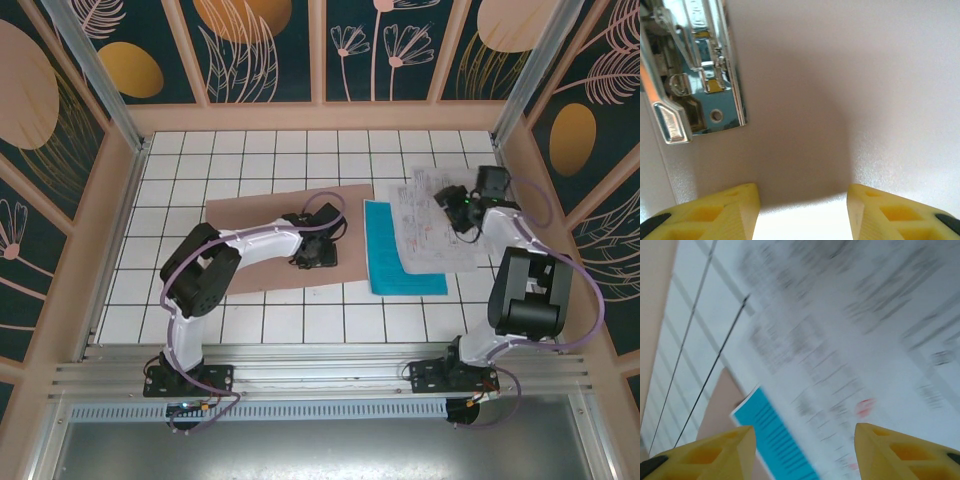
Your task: Put the files into the folder
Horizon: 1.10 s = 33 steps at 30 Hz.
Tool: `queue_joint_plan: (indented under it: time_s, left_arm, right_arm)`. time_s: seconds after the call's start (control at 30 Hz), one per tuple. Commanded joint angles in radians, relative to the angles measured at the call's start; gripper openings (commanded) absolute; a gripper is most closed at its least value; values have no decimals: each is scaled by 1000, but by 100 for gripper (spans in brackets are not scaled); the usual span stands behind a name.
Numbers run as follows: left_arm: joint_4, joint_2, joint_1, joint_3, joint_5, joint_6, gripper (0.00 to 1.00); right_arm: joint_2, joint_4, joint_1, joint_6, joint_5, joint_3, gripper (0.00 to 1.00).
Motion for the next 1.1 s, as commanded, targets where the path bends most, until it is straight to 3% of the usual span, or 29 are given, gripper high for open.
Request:
queue_joint_plan:
  time_s: [0.0, 0.17, 0.3, 0.47, 0.7, 1.07]
  left_arm:
    - [-27, 88, -34, 3, 25, 42, 51]
    - [-75, 105, -56, 55, -52, 89, 52]
    - [-162, 39, -53, 161, -149, 92, 65]
    - [-298, 17, 1, 328, -191, 53, 74]
    - [-357, 77, 122, 320, -182, 99, 74]
    - [-404, 316, 144, 501, -159, 160, 71]
  right_arm:
    - [62, -23, -50, -39, 26, -6, 55]
    - [191, -16, -79, -74, 44, 29, 54]
    - [215, -17, -72, -84, 37, 23, 54]
    - [206, -12, -67, -88, 41, -6, 54]
    - [214, -19, -64, -93, 38, -15, 54]
    - [217, -27, -42, -93, 38, -12, 54]
